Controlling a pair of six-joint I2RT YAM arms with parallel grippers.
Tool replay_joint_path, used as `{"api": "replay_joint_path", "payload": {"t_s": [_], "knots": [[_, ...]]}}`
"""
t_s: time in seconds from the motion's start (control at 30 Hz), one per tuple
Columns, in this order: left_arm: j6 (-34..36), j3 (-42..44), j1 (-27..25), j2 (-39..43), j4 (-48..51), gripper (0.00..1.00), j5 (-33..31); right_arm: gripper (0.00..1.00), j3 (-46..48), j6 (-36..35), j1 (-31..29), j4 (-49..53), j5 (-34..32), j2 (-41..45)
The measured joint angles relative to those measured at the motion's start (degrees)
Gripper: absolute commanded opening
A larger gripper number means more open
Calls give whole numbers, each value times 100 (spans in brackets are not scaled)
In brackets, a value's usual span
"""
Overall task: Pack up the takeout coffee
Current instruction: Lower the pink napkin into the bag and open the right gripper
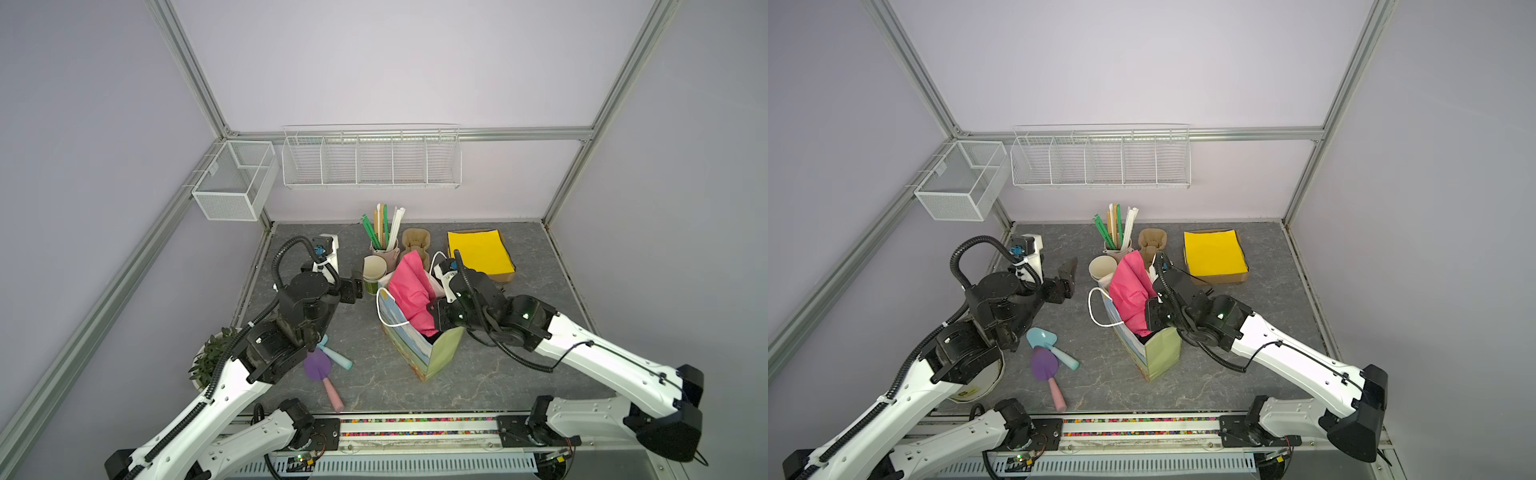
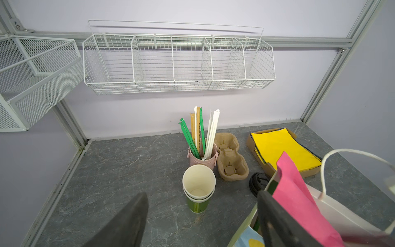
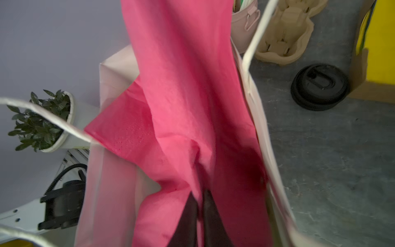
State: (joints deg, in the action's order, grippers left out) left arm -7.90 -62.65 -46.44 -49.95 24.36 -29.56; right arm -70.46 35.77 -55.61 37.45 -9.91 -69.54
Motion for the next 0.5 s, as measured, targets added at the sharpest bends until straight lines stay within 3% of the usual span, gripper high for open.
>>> {"api": "replay_joint_path", "payload": {"t_s": [0.13,0.3,0.5], "knots": [[0,0,4,-46,7,80,2,43,-577,-197,0,214,-46,7],[0,0,20,-72,35,81,2,31,-1152,-566,2,92,-57,-251],[0,0,20,-74,42,80,2,22,-1458,-1001,162,-284,83,-1167]]}}
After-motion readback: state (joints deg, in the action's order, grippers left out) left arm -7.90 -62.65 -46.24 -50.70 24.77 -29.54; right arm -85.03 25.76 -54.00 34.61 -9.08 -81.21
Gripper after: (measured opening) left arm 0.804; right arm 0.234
